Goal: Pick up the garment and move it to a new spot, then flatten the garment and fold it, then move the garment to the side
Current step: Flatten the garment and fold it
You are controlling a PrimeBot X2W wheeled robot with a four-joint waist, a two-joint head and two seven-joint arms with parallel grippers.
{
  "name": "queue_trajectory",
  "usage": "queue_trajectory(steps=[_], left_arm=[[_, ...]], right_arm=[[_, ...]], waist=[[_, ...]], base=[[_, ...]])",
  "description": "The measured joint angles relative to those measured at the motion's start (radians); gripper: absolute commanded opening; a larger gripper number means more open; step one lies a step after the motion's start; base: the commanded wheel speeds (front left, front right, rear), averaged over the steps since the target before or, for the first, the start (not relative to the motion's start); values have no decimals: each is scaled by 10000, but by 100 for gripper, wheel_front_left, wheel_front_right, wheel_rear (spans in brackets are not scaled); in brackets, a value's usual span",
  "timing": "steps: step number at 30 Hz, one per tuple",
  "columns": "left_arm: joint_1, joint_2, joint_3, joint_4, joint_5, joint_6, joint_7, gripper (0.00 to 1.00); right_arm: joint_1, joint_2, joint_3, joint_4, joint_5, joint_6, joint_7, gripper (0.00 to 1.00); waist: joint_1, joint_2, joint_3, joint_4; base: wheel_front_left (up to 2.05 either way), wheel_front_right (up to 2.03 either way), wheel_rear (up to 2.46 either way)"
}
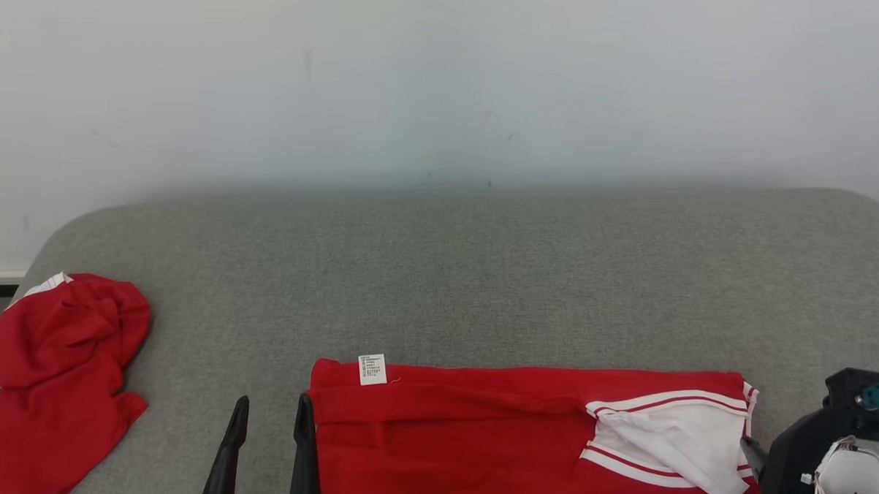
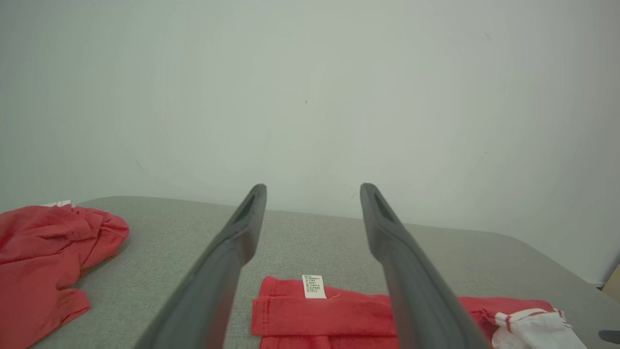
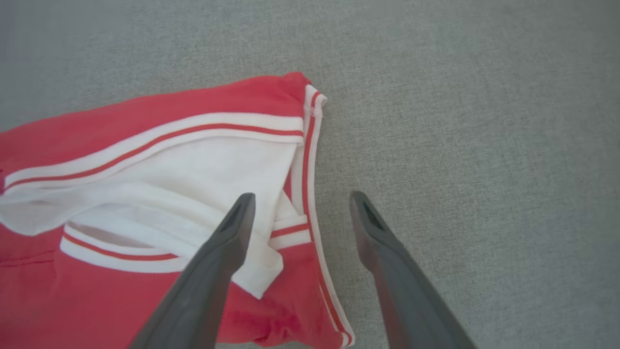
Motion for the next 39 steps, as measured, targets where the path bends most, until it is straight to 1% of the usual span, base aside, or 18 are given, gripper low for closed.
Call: queue_trajectory(steps=[8,16,20,22,23,29,35,39], left_arm=[[13,-2,-253,240,19,81,0,100],[-88,50,-272,372,31,10,0,100],[-221,69,-263,460,29,0,0,100],[-255,90,-267,529,29,-4,0,100],[-284,136,-228,589,25,-12,0,100],[-438,270,61,648,-59,-90,0,100],[-469,268,151,708,-73,-174,0,100],[-475,261,226,777,-165,-230,0,100]], right_arm=[[-458,305,-815,1570,-957,0,-8,100],[-1174,407,-1055,2543,-1053,0,-272,100],[-1492,405,-1214,3022,-1354,0,100,100],[-1611,405,-1346,3154,-1649,0,435,36],[-1684,418,-1544,3162,-1919,4,531,0],[-1785,543,-2199,2974,-2558,27,295,0],[-1753,336,-2915,2491,-2986,19,75,0],[-1570,119,-3124,1894,-3177,17,173,0]], waist=[[0,0,272,298],[0,0,510,542],[0,-1,578,590],[0,-1,576,607],[-1,-1,565,618],[0,0,560,596],[0,1,503,561],[0,1,439,513]], base=[[0,0,0],[0,0,0],[0,0,0],[0,0,0],[0,0,0],[0,0,0],[0,0,0],[0,0,0]])
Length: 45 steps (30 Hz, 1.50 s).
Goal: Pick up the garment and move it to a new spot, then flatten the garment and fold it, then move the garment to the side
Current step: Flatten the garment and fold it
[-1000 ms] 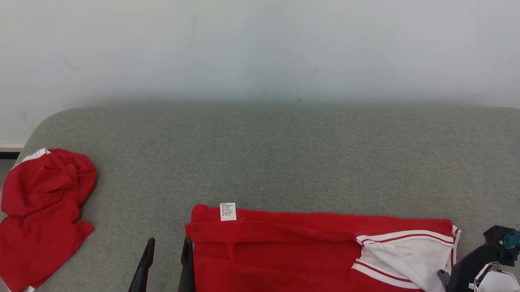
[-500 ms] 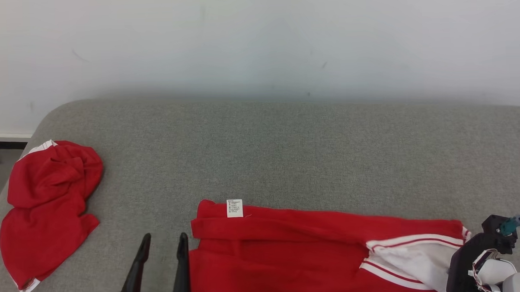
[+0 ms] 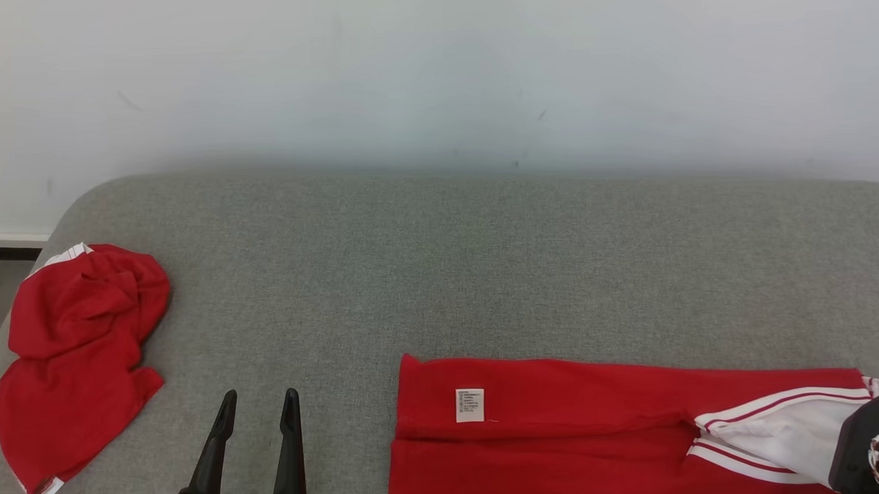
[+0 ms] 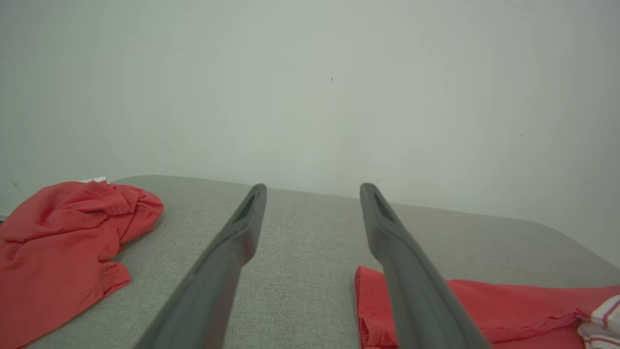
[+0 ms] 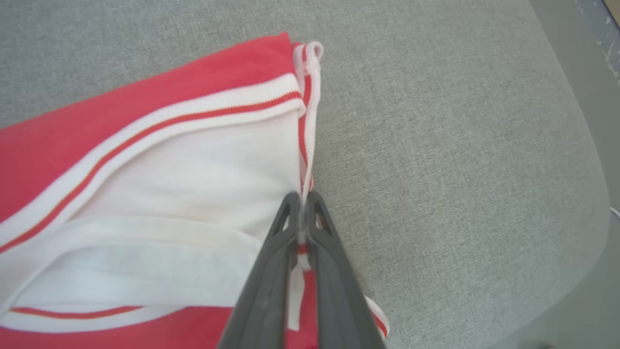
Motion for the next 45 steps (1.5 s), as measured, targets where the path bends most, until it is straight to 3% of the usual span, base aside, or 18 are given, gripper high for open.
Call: queue_trajectory(steps=[9,16,21,27,45], left_arm=[[-9,-29,153,167,-82,-128,0,100],[-8,-59,272,295,-92,-226,0,100],[-109,-121,288,456,-130,-299,0,100],[-266,-165,217,639,-79,-313,0,100],[-385,-245,-619,826,198,-288,0,100]], right_arm=[[769,-50,848,-1935,556,-2,926,0],[1987,104,3379,-4470,2197,-4,2322,0],[2228,171,5235,-5202,3020,-4,2750,0],[1685,268,6717,-4299,3687,-4,2506,0],[-1111,337,9127,476,5833,-4,359,0]], waist=[[0,0,-193,-133],[0,0,-371,-314],[-1,0,-427,-388],[-1,0,-394,-228],[0,0,-282,1091]], base=[[0,0,0],[0,0,0],[0,0,0],[0,0,0],[0,0,0]])
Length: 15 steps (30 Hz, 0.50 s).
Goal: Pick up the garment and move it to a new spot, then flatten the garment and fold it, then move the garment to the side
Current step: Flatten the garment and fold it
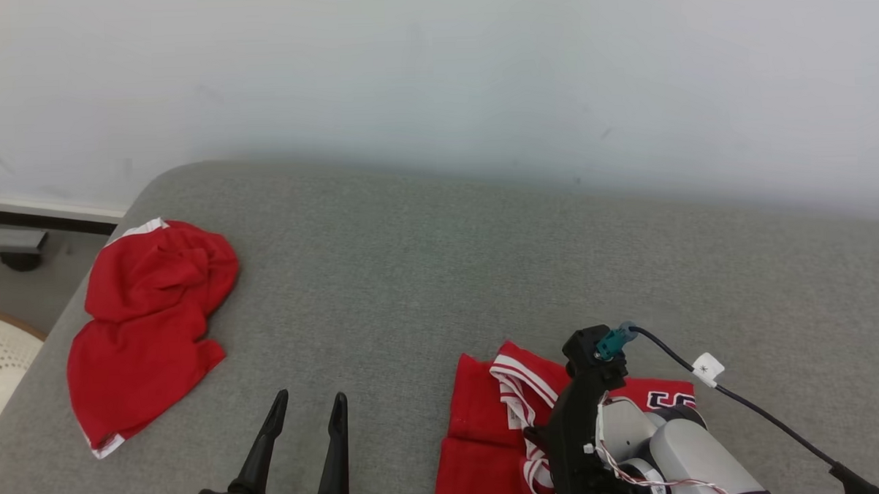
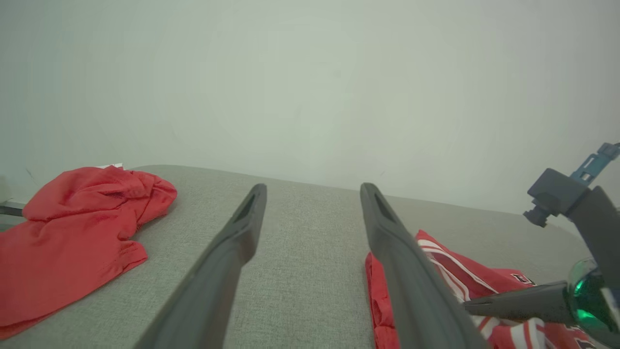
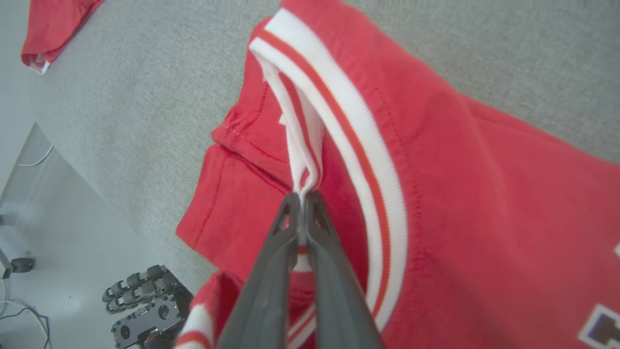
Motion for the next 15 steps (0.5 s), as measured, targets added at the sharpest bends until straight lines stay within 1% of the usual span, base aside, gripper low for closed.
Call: queue_trajectory(steps=[7,15], left_arm=[[8,-8,-242,-29,67,86,0,100],[-87,-10,-466,-15,75,123,0,100]], right_arm=[[-713,-2,644,1256,663,0,-846,0],[-1348,0,1438,2247,1381,0,-1530,0]], waist=[[0,0,12,410],[0,-1,84,733]], base=[[0,0,0],[0,0,0]])
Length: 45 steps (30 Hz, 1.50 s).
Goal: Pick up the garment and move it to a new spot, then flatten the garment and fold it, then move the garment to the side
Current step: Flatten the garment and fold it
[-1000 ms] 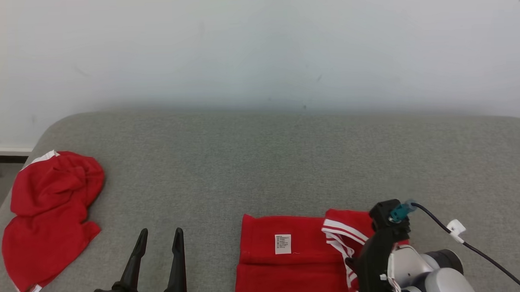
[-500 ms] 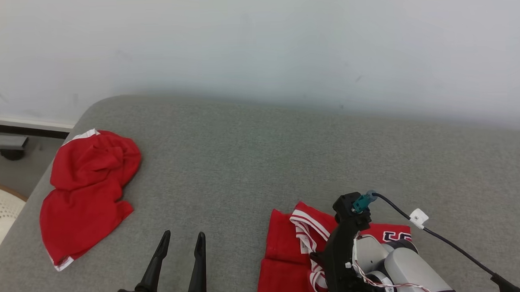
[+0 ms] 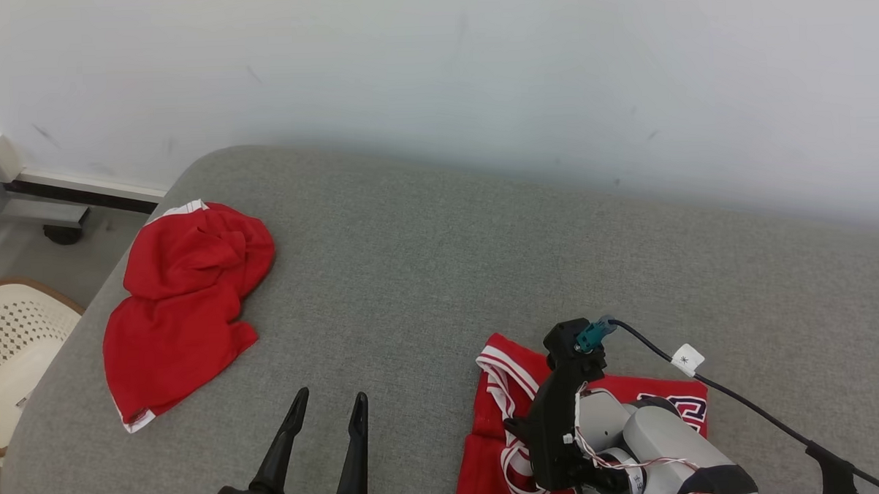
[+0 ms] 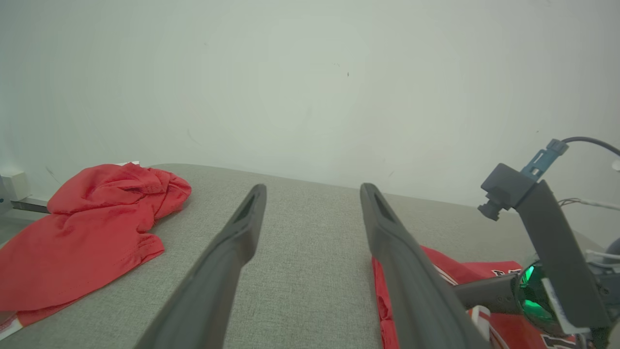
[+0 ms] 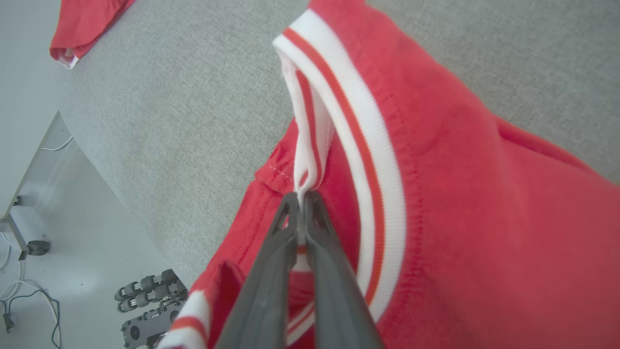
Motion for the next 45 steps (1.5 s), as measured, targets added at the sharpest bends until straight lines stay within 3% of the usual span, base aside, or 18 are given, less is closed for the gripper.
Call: queue_trajectory(steps=[8,9,10,18,21,27,32,36,45], left_arm=[[-84,-2,-82,63,-65,38,0,100],[-84,-2,-75,65,-77,40,0,100],[-84,-2,-77,67,-77,40,0,100],[-74,-4,144,84,-123,88,0,100],[-69,-4,203,79,-136,100,0,100],[47,-12,336,303,-255,142,0,100],[98,-6,731,485,-725,424,-2,100],[147,-12,959,600,-617,702,0,100],[509,86,1534,579,-100,742,0,100]], right_arm=[[-315,2,545,857,631,0,-648,0],[-347,0,570,932,711,0,-805,20],[-372,-2,575,980,851,0,-963,100],[-641,12,1181,487,2861,0,-1833,100],[-843,15,1189,330,3016,0,-2397,100],[-983,-98,713,-347,1969,0,-4192,100],[107,-1137,380,-1126,314,0,-5306,100],[1167,-1496,-510,-2075,-934,0,-6038,100],[3473,-1204,-2587,-4385,-2677,0,-6502,100]], waist=[[0,0,2,164],[0,0,-2,169],[0,0,-8,171],[0,0,-182,-79],[0,0,-278,-259],[-1,0,-500,-697],[0,1,-669,-1171],[0,0,-787,-1616],[-1,0,-976,-2513]], base=[[0,0,0],[0,0,0],[0,0,0],[0,0,0],[0,0,0],[0,0,0],[0,0,0],[0,0,0],[0,0,0]])
